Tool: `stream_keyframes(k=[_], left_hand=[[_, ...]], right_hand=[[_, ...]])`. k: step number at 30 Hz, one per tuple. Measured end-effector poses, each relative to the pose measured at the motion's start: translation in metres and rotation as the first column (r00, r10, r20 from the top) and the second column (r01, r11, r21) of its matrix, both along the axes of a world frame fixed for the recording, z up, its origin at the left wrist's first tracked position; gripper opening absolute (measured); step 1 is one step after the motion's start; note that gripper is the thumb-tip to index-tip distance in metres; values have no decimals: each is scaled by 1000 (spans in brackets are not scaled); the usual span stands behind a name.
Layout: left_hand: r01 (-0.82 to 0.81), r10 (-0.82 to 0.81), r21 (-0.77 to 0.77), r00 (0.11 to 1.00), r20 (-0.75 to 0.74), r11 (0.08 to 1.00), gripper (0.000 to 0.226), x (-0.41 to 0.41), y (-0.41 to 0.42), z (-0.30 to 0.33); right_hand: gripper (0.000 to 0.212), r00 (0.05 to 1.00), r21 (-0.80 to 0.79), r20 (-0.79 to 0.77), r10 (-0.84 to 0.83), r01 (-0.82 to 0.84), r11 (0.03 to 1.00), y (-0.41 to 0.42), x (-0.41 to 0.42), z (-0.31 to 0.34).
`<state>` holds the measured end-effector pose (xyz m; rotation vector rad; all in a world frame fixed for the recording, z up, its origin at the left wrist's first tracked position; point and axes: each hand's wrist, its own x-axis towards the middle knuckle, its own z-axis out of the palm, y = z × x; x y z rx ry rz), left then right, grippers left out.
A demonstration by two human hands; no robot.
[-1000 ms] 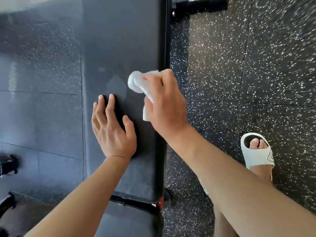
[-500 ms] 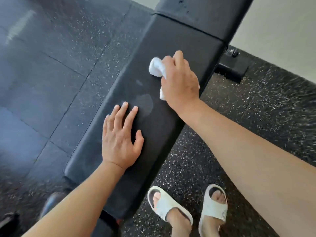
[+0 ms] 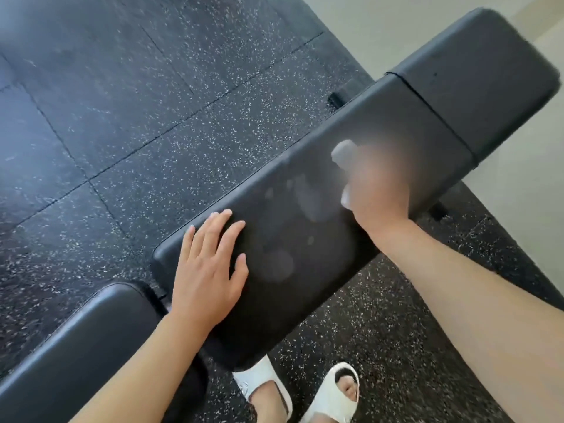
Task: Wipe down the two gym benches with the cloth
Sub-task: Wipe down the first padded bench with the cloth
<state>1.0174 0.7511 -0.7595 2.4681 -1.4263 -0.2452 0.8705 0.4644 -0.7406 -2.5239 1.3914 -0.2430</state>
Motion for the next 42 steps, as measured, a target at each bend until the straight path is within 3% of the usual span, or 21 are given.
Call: stream_keyframes(k=[2, 3, 7, 11, 14, 15, 18, 22, 24, 26, 31, 36, 39, 42], left_hand=[[-58, 58, -3, 998, -7, 998, 50, 11, 25, 0], [-114, 114, -4, 993, -17, 993, 49, 14, 37, 0], [-347, 347, 21, 929, -128, 938, 52, 21, 69, 2], [-368, 362, 18, 901, -239, 929, 54, 27, 89, 5], [-363, 355, 15, 900, -254, 932, 54, 30, 91, 6], [-369, 361, 15, 901, -241, 929, 54, 30, 90, 5], [-406, 397, 3, 893, -212, 914, 54, 28, 87, 4], [-484, 470, -17, 856, -218, 875, 55, 25, 82, 2], [-532, 516, -17, 827, -224, 846, 54, 20, 77, 3], [-588, 565, -18, 785, -254, 808, 53, 12, 71, 4], [-780, 677, -64, 578, -456, 622, 39, -2, 63, 6], [-786, 722, 7, 565, -401, 619, 50, -7, 48, 16], [-839, 789, 29, 498, -359, 543, 56, -13, 17, 21], [-919, 883, 46, 362, -300, 392, 59, -25, -23, 22]], right_hand=[[29, 998, -10, -12, -56, 56, 998, 28, 26, 3], [30, 1000, -14, -4, -9, 9, 1000, 51, 41, 4], [38, 933, 17, 99, 346, -349, 937, 172, 96, 0], [37, 870, 77, 136, 473, -486, 871, 228, 126, 0], [39, 727, -8, 80, 682, -683, 730, 201, 117, 2], [41, 719, -34, 29, 695, -694, 719, 180, 112, 2], [48, 869, -83, -91, 486, -493, 866, 105, 103, -1], [35, 956, -53, -37, 290, -292, 955, 81, 110, -2], [27, 937, -57, 25, 348, -346, 936, 114, 120, 0], [28, 861, -42, 67, 505, -503, 863, 159, 130, -2], [24, 707, 82, 168, 687, -704, 705, 243, 160, -6], [25, 535, -24, 182, 825, -836, 548, 175, 147, -7], [27, 616, -58, 90, 783, -782, 621, 76, 132, -5], [22, 716, -72, -42, 696, -697, 713, -34, 116, -3]])
